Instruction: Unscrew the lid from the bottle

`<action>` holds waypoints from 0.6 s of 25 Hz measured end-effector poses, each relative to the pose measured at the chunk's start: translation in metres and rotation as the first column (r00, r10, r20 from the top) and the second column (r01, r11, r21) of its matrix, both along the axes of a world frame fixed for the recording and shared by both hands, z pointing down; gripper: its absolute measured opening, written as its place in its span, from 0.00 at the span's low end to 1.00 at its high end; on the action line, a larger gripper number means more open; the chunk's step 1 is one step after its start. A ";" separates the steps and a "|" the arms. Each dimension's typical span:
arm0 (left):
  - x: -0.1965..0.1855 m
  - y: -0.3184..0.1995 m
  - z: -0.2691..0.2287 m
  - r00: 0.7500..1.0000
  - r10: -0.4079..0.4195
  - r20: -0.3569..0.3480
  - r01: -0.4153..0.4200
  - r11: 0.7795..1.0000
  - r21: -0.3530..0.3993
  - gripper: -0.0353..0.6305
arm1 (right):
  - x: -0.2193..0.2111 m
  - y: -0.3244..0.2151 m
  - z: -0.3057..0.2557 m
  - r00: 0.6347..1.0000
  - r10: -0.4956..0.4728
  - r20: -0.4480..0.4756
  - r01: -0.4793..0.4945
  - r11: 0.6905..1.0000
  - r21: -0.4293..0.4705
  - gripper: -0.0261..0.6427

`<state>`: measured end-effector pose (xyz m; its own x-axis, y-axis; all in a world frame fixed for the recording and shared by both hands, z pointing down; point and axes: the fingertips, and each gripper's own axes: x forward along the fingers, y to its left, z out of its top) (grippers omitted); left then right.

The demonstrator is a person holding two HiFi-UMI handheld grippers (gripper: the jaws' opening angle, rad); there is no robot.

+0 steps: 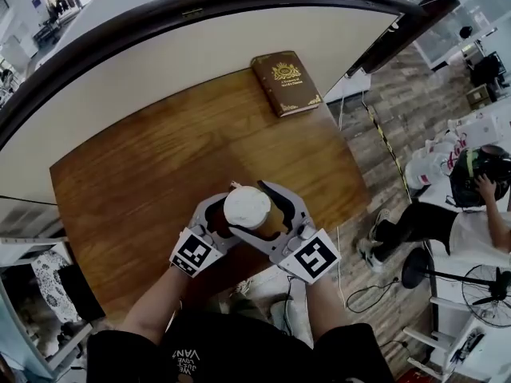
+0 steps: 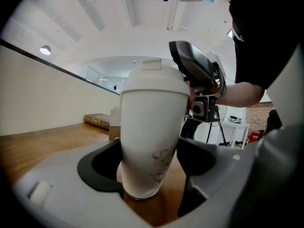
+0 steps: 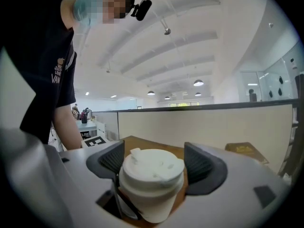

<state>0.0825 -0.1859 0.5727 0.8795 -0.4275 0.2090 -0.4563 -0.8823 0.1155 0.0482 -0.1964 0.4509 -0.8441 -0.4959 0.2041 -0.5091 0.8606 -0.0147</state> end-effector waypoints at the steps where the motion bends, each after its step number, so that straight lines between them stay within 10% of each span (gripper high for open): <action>1: 0.000 0.000 0.000 1.000 -0.001 -0.001 0.001 1.000 -0.001 0.61 | -0.002 0.000 0.000 1.000 -0.019 -0.002 0.019 1.000 -0.003 0.57; 15: -0.001 -0.001 0.004 1.000 -0.005 -0.002 0.005 1.000 -0.004 0.61 | -0.008 -0.001 0.011 0.995 -0.086 -0.040 0.085 0.996 -0.041 0.57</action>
<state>0.0818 -0.1867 0.5764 0.8778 -0.4310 0.2092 -0.4605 -0.8795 0.1201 0.0401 -0.1970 0.4623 -0.8734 -0.4132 0.2578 -0.4346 0.9001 -0.0295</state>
